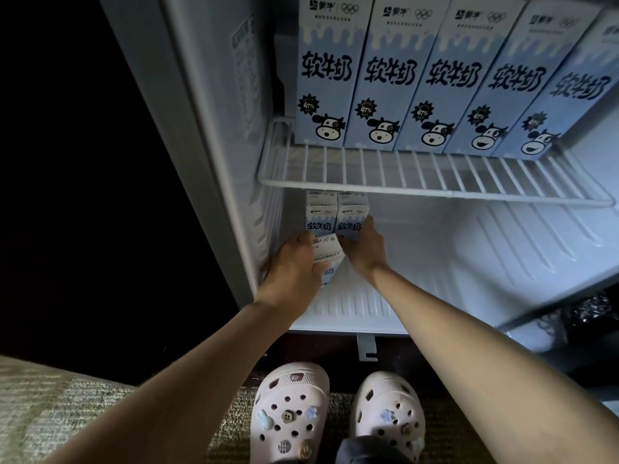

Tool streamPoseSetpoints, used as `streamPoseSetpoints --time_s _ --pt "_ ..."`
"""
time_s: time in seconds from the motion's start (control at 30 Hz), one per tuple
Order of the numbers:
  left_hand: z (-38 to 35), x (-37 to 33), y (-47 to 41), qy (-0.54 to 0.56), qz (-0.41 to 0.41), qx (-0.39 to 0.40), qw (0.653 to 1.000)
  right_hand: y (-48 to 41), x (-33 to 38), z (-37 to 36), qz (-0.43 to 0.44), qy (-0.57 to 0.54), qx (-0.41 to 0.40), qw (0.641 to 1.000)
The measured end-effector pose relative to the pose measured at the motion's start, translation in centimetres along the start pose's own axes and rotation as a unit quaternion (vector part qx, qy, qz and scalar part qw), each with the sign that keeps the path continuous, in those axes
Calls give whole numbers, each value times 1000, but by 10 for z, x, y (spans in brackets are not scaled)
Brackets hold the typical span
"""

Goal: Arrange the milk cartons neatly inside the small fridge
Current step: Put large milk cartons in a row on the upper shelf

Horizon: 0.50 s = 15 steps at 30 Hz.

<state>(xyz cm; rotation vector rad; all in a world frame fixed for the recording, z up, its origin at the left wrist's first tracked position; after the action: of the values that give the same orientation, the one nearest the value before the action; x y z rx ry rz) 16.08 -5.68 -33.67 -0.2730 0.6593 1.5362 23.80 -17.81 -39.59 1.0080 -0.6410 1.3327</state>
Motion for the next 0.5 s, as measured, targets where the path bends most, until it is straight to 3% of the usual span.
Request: streamPoseSetpoints --time_s 0.2,0.33,0.4,0.5 --pt "-1 -7 -1 16 8 -5 1000 31 -14 13 11 57 -52 997" --pt "-10 -22 -6 66 -30 -17 997 64 -27 7 69 132 65 987" --pt "-17 -33 -8 77 -44 -16 996 69 -26 1 61 107 64 990" --pt "-28 -46 -14 83 -56 -9 995 66 -21 6 18 27 -9 999"
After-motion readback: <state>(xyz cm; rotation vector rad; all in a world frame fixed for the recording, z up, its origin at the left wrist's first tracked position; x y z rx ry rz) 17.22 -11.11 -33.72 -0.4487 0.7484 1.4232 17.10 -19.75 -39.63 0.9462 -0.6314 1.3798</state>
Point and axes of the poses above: each hand's wrist, its own y-axis away from the middle knuckle, its own z-axis out of the back of the hand, x = y × z, the point moved 1 cm from there along -y, towards the middle knuckle, and after that the axes turned 10 degrees about x, right-handed, at the moved point
